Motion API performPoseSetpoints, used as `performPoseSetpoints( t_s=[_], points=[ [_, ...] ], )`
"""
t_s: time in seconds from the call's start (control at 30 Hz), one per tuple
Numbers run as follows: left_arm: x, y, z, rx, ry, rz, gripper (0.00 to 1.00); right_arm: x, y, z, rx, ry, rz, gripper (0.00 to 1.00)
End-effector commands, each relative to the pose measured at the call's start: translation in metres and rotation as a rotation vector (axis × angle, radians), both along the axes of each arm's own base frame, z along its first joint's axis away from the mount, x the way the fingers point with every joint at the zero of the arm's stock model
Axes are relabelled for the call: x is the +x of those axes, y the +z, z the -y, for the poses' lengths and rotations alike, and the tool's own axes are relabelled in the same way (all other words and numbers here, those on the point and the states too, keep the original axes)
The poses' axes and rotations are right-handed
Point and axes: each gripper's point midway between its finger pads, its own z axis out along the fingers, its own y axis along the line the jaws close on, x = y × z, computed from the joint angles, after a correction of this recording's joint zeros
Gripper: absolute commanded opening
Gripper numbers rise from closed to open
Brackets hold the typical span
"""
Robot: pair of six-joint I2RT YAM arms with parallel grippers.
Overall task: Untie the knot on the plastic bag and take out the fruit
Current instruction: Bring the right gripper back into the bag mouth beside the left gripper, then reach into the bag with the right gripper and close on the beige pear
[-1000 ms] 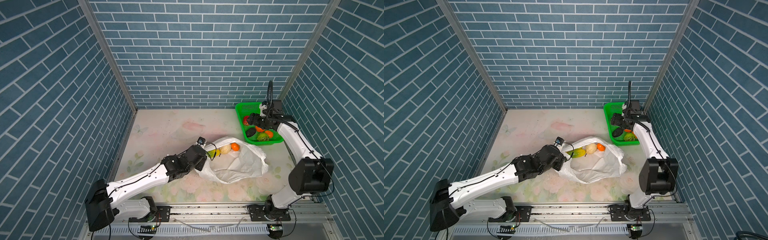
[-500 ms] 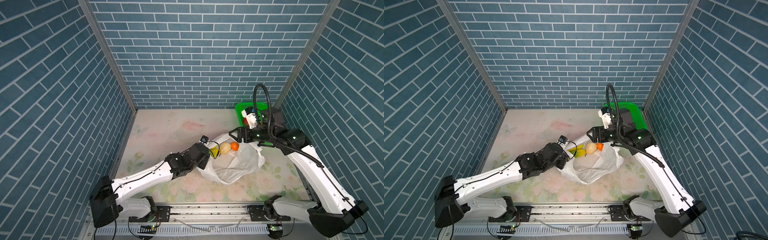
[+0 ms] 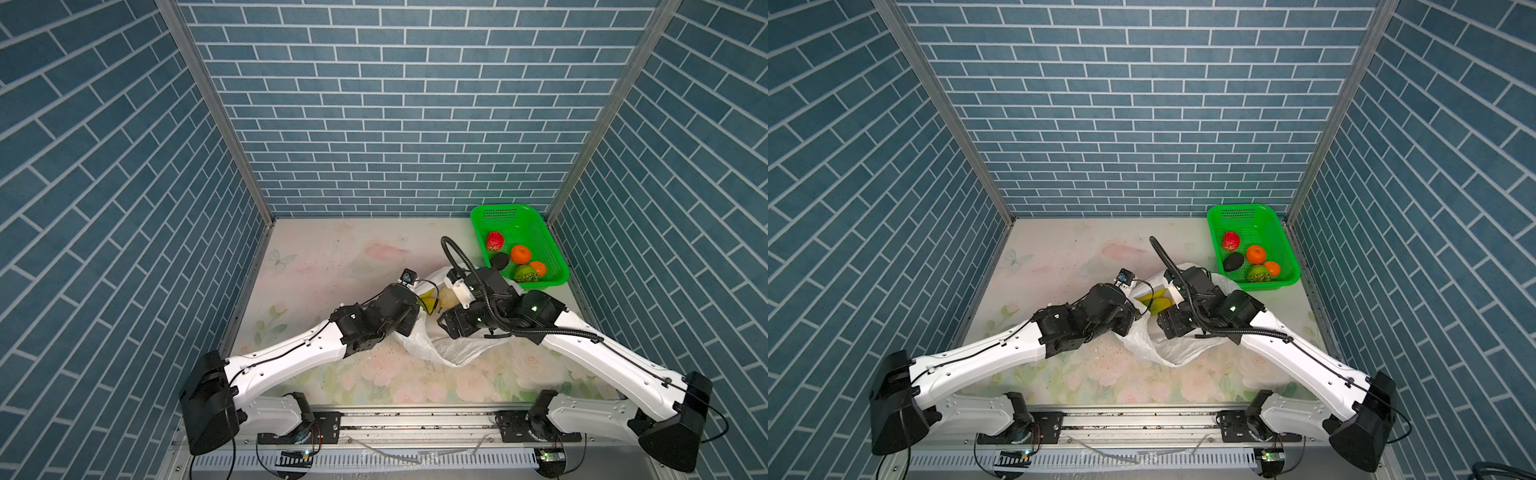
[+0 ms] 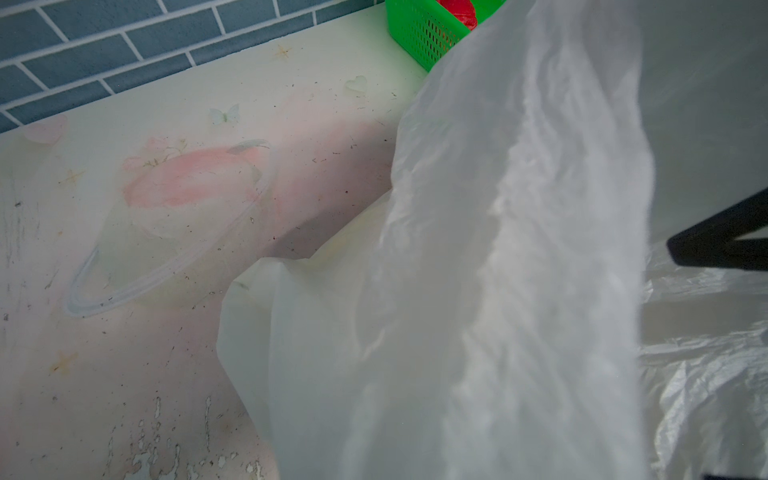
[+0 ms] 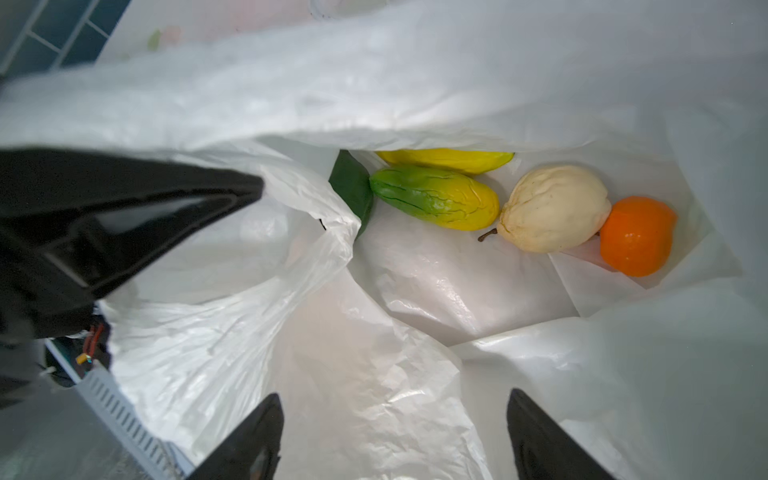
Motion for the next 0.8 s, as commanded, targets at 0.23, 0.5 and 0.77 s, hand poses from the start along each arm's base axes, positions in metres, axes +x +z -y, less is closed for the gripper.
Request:
performPoseSetpoints(
  t_s=[0.23,0.5,0.77],
  points=[
    [0.009,0.017,0.008,-0.042,0.005,0.022,0.00,0.007,-0.068,0.002,-0.132,0.023,0.026,0.84],
    [0.010,0.023,0.009,-0.052,0.004,0.037,0.00,0.022,-0.091,-0.011,-0.163,-0.006,-0.024,0.83],
    [0.007,0.017,0.010,-0.056,-0.015,0.024,0.00,0.067,-0.103,-0.003,-0.063,-0.251,-0.083,0.83]
  ],
)
